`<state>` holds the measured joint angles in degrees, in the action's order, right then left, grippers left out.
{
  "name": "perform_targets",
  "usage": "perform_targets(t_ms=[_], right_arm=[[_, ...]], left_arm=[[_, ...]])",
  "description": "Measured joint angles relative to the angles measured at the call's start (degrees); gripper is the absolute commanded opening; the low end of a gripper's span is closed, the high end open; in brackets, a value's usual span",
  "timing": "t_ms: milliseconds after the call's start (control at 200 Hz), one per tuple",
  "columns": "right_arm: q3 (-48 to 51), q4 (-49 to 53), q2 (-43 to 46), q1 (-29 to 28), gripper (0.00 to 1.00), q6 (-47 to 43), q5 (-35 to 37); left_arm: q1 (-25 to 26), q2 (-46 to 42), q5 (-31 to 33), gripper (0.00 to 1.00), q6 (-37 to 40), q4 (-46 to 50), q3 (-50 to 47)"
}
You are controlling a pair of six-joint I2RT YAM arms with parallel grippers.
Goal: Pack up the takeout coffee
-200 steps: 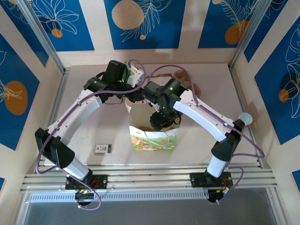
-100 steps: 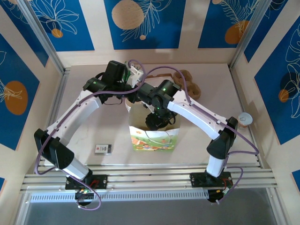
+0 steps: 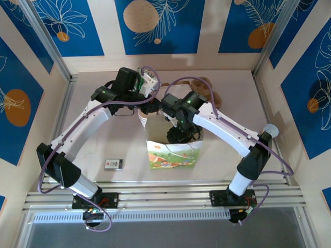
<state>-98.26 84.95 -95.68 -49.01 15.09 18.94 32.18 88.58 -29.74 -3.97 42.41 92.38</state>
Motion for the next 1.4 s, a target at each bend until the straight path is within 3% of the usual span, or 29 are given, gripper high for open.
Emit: perform_targets(t_ms=[1190,1401], right_arm=[[6.7,-1.5,4.5,-3.9,0.76,-0.7,-1.2],[6.9,-2.3,4.5,-2.1,0.76,-0.7,-2.4]], left_arm=[[0.2,-1.6,0.0,0.0,0.0,-2.9,-1.7],[0.2,-1.6,0.0,0.0,0.0,-3.0,-1.7]])
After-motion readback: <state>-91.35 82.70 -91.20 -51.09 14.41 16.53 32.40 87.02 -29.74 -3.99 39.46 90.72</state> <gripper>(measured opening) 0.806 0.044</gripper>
